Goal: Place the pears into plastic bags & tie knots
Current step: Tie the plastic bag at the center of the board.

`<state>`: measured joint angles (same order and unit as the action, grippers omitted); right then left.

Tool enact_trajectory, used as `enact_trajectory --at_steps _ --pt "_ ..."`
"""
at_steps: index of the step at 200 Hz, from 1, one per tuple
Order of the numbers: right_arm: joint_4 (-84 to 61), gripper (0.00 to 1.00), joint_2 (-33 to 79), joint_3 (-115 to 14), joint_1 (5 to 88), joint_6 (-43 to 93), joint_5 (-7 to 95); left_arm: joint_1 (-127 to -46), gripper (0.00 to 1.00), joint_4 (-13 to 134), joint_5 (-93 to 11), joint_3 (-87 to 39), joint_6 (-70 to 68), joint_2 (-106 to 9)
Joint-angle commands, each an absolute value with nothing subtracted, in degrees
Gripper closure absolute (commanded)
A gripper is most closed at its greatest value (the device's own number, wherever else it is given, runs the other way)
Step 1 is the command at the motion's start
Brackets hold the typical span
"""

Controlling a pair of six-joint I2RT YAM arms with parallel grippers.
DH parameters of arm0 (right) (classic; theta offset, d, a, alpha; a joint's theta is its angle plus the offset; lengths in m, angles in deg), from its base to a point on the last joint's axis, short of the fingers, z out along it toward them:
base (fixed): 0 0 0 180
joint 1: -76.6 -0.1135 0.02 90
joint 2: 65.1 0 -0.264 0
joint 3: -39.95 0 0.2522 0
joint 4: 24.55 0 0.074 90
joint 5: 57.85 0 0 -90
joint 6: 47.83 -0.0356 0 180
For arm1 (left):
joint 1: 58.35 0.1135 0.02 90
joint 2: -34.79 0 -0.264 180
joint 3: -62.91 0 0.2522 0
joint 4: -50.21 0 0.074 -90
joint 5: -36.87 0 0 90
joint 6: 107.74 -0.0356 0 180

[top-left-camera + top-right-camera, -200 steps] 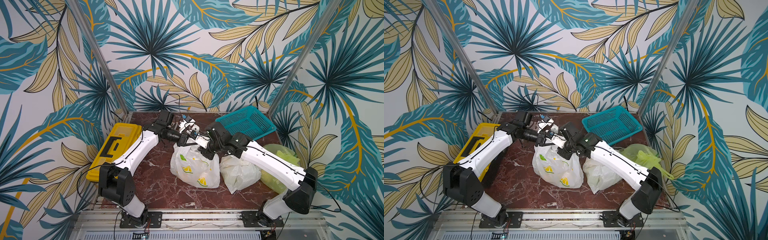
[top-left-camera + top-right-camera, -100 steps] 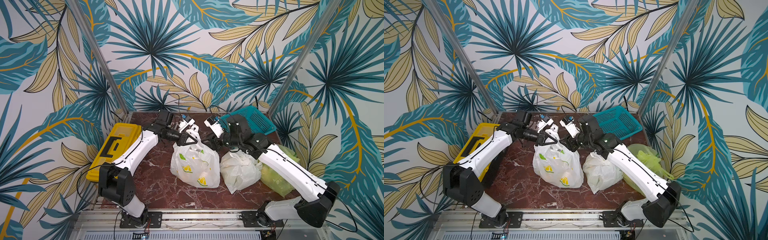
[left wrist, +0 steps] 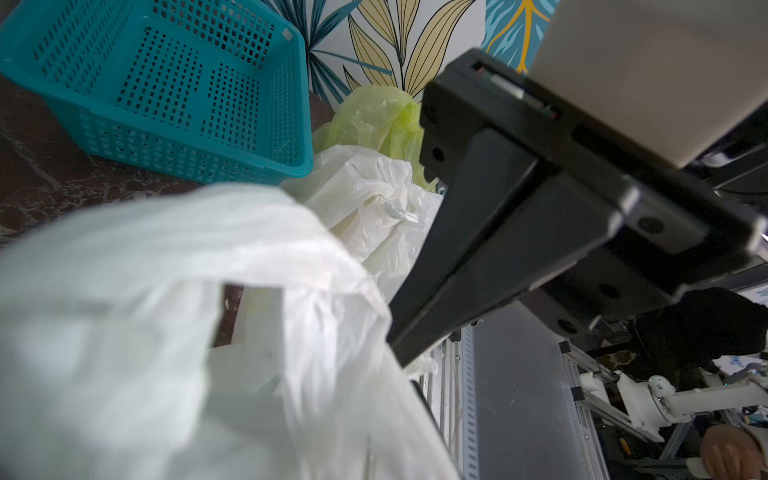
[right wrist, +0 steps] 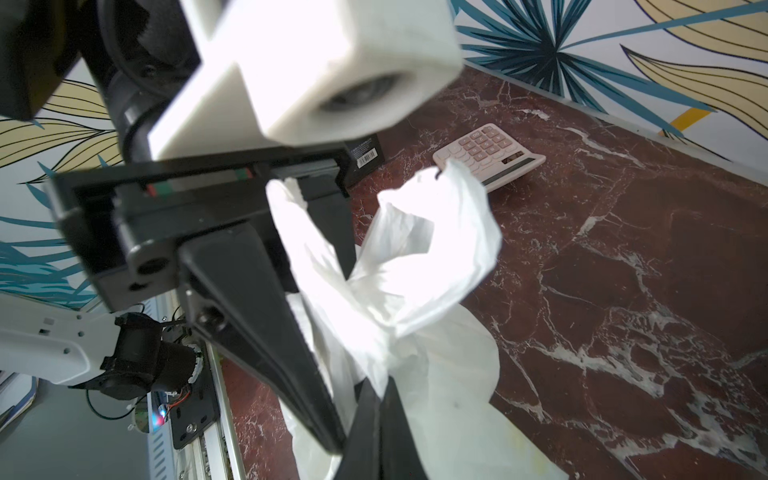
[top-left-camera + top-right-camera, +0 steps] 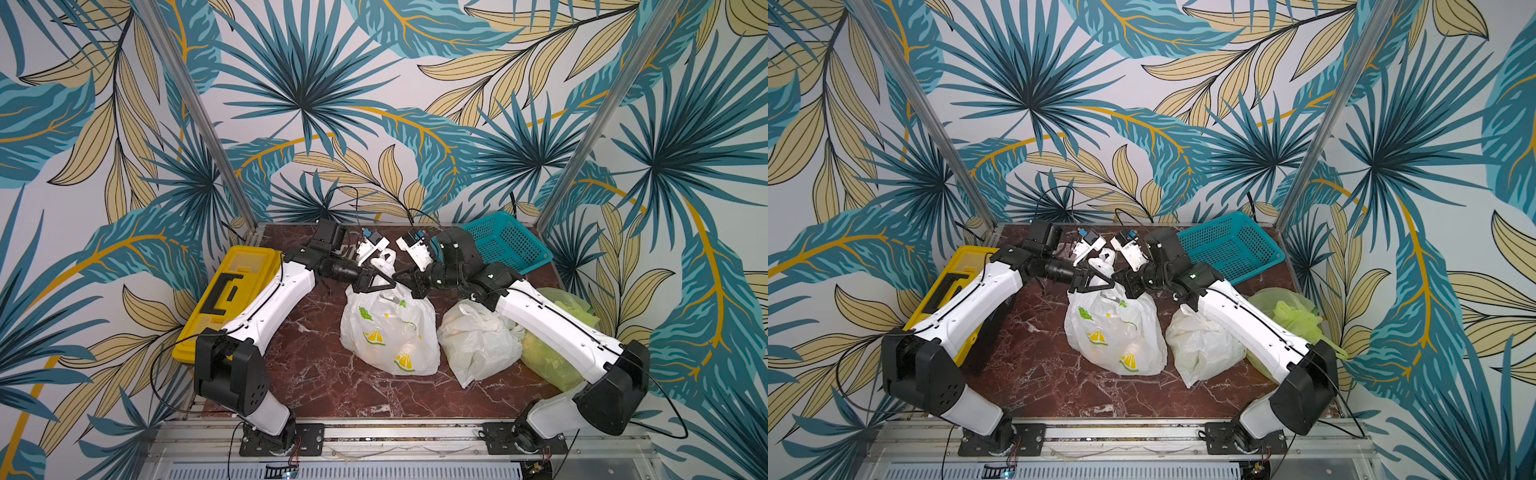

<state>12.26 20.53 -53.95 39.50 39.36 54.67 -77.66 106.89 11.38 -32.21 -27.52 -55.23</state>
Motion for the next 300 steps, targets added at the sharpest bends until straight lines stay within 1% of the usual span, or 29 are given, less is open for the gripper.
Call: enact_trajectory --at_steps 1,18,57,72,88,105,116,123,144,155,172,197,218,247,274,285,300 --pt "10.2 1.0 21.3 -52.1 39.3 39.7 59.4 -77.7 0.7 106.3 12.6 -31.9 -28.7 -53.5" --pt "11.2 1.0 21.0 -51.5 39.4 41.6 60.3 -77.1 0.63 106.3 11.7 -32.6 -28.2 -53.8" --pt "13.8 1.0 20.9 -51.8 39.4 44.8 62.7 -76.7 0.61 106.3 12.2 -34.6 -26.5 -55.6" --pt "14.6 1.0 21.6 -52.7 39.4 45.2 61.9 -77.2 0.63 106.3 12.2 -35.0 -26.5 -56.1" --pt "14.2 1.0 21.9 -53.0 39.4 45.1 61.8 -77.5 0.68 106.3 12.0 -35.3 -26.1 -56.5" --pt "14.0 1.0 21.6 -52.9 39.4 44.7 61.9 -77.4 0.77 106.3 11.0 -34.9 -26.1 -56.5" --pt "14.0 0.95 20.8 -52.6 39.6 43.6 62.3 -77.4 0.85 106.3 10.2 -34.8 -25.8 -56.7" --pt "13.8 0.92 20.0 -52.2 40.0 42.5 63.4 -77.4 0.87 106.3 10.0 -34.7 -25.7 -56.7" --pt "9.2 0.73 16.6 -49.5 42.7 36.1 66.5 -77.3 0.91 106.4 7.8 -34.3 -25.7 -56.6" --pt "6.9 0.62 15.4 -48.9 44.2 30.9 65.3 -77.3 0.92 106.4 6.5 -34.6 -25.5 -56.9" --pt "5.6 0.54 16.8 -51.2 45.4 22.5 64.0 -77.6 0.93 106.3 4.6 -35.6 -24.7 -57.5" --pt "5.6 0.47 19.7 -55.2 45.4 17.1 62.8 -78.1 0.93 106.3 1.7 -37.4 -23.7 -58.9" --pt "8.3 0.47 21.9 -58.6 45.4 18.3 59.9 -78.2 0.92 106.3 1.5 -38.1 -23.4 -59.0" --pt "10.1 0.47 26.7 -62.7 45.4 18.4 61.1 -79.0 0.92 106.3 1.4 -38.6 -23.2 -59.0" --pt "11.5 0.53 30.4 -67.7 45.5 19.0 60.2 -79.7 0.92 106.3 1.4 -39.0 -23.2 -58.9" --pt "11.4 0.6 31.1 -69.1 45.4 19.0 60.0 -79.6 0.92 106.3 1.4 -39.1 -23.0 -59.0" --pt "11.0 0.81 31.4 -70.0 45.5 19.0 60.1 -79.6 0.91 106.3 0.8 -38.7 -23.2 -58.6"
